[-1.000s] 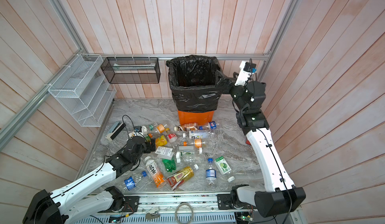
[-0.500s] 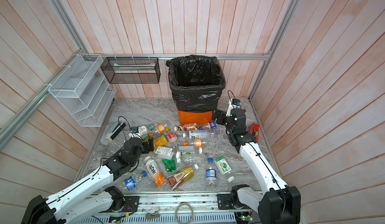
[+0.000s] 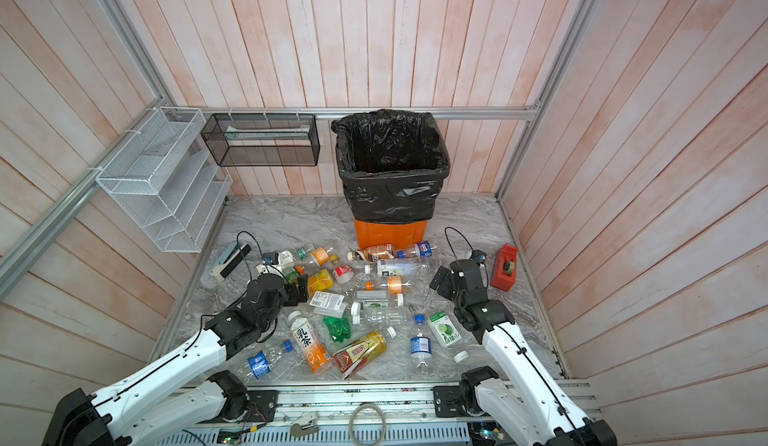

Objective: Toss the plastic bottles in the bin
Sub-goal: 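Lower the right gripper from the bin onto the green lime-label bottle, then adjust and close the right gripper around the lime-label bottle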

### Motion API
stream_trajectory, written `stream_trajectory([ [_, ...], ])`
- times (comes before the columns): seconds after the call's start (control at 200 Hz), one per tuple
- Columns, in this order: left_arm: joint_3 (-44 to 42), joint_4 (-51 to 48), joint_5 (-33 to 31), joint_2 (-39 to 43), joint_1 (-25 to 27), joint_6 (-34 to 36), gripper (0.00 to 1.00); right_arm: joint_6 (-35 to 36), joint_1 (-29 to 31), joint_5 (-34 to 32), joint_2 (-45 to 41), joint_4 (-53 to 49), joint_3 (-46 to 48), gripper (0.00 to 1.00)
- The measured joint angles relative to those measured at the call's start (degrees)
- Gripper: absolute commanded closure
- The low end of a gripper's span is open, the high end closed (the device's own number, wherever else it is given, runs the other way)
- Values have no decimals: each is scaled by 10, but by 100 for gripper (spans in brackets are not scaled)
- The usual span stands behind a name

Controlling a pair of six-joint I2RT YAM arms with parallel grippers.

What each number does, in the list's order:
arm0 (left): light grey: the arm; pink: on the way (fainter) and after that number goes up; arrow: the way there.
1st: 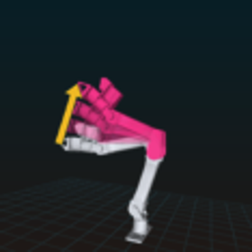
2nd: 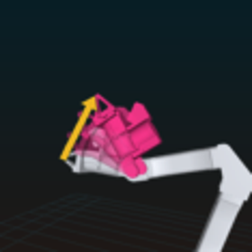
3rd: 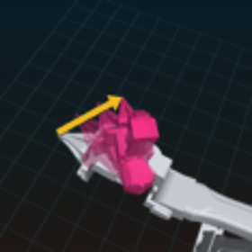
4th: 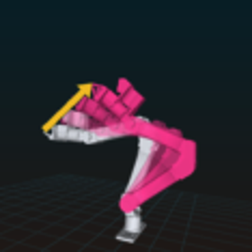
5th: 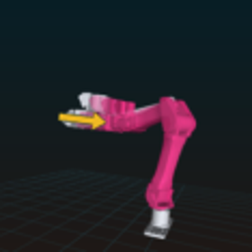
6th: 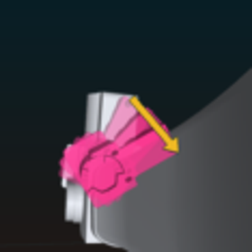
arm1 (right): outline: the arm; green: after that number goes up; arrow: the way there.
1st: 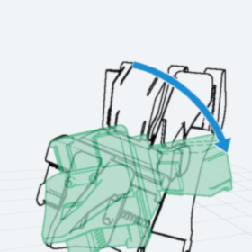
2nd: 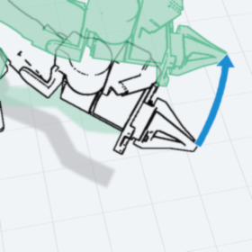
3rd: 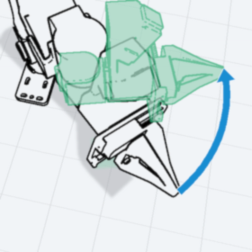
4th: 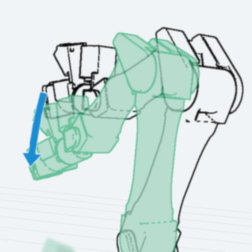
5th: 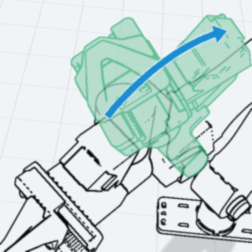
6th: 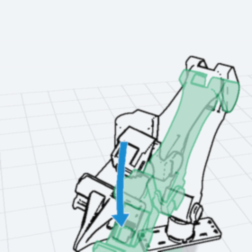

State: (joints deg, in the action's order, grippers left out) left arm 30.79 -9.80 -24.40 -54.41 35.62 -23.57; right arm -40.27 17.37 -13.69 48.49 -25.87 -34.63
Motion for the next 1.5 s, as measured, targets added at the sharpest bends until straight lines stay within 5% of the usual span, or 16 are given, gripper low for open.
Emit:
stream_trajectory([
  [0.265,-3,8,9,-2,0,4,0,-103,78,-31,-41,-95,33,10],
  [0.575,-10,26,33,-17,0,14,0,-218,180,-73,-51,-188,57,2],
  [1.175,-14,47,56,-32,0,15,0,-406,200,-63,-97,-297,71,0],
  [1.5,-25,52,61,-31,0,15,0,-421,200,-23,-120,-295,76,1],
])
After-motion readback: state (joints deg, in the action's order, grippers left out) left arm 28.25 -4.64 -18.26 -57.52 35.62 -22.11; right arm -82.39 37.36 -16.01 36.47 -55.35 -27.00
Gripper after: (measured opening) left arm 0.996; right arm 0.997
